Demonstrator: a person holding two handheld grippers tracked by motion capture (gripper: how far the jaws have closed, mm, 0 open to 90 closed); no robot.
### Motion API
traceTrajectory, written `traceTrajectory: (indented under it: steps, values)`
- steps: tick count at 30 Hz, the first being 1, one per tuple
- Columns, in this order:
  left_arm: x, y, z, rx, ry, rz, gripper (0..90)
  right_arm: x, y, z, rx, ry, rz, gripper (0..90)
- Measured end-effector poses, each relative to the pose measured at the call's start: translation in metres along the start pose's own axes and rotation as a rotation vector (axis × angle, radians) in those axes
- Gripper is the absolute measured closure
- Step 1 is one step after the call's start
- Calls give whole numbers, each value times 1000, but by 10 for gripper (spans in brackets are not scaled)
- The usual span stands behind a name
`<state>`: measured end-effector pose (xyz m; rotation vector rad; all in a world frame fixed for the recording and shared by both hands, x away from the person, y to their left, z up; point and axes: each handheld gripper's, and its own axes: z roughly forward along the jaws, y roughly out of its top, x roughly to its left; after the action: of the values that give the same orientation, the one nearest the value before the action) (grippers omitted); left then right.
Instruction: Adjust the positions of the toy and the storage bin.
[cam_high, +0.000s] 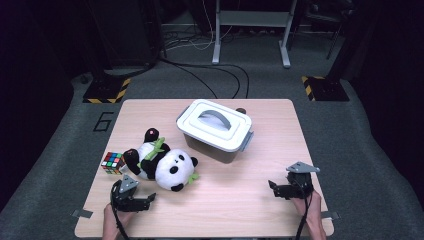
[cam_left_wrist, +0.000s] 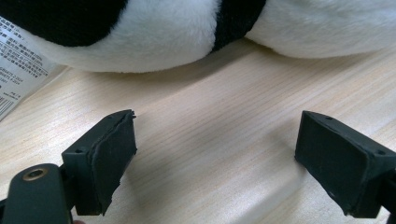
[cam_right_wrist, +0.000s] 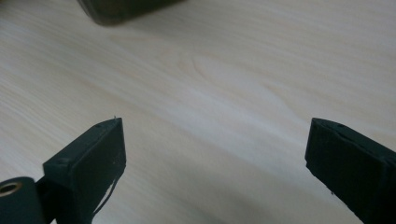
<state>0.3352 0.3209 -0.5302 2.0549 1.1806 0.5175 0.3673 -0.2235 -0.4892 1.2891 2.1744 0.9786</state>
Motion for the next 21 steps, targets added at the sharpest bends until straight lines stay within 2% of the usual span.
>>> traceTrajectory:
  steps: [8, 14, 16, 19, 21]
  values:
    - [0, 0, 0, 0, 4, 0, 127, 12, 53, 11, -26, 28, -51, 85]
    - [0, 0, 0, -1, 10, -7, 128, 17, 86, 14, -71, 38, -47, 155]
    - [0, 0, 0, -2, 10, -8, 127, 17, 99, 17, -92, 34, -38, 205]
    - [0, 0, 0, -2, 10, -8, 127, 17, 115, 19, -114, 39, -22, 231]
    - [0, 0, 0, -2, 8, -8, 128, 18, 124, 21, -126, 33, -29, 254]
